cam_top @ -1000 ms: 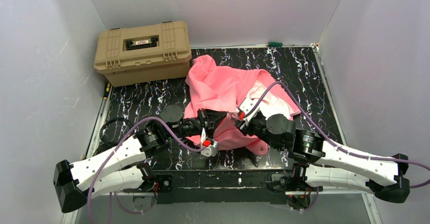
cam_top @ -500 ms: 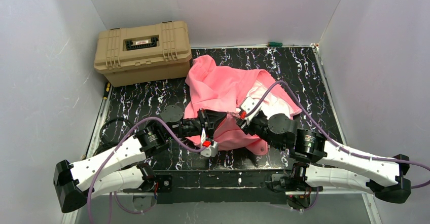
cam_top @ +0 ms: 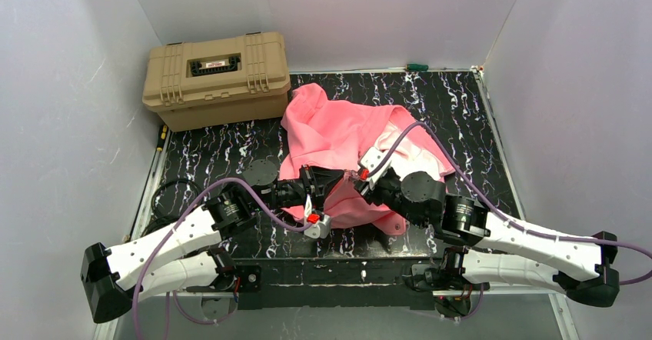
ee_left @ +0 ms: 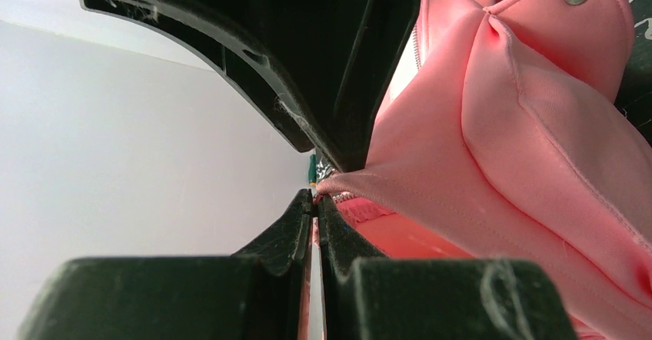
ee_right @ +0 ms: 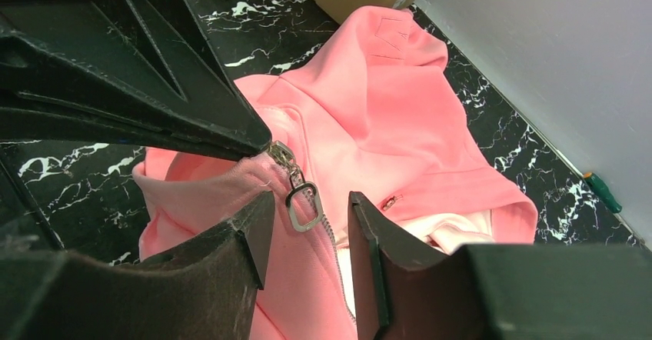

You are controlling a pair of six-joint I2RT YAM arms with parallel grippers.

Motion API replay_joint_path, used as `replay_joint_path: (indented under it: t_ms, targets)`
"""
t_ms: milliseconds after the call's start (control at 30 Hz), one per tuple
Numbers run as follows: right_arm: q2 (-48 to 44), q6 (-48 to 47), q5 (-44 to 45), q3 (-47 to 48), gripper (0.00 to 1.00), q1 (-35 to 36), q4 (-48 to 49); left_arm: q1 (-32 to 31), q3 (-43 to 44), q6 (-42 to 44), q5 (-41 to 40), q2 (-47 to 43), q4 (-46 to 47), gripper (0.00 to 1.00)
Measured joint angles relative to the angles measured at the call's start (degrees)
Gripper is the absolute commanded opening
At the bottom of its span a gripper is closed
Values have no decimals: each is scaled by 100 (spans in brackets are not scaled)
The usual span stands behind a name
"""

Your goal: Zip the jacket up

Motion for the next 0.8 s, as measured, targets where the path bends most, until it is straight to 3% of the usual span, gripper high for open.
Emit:
replay_joint_path:
  t_ms: [200,567,800]
  targets:
    - [111,-66,15,-103,35,0,208,0,0,13,0,-15,-11,0]
    - [162,-227,103,-181,1,7,319,0,0,39,4,-22,-72,0]
    - [122,-249,94,-179,1,11,286,0,0,59,79,-35,-92,0]
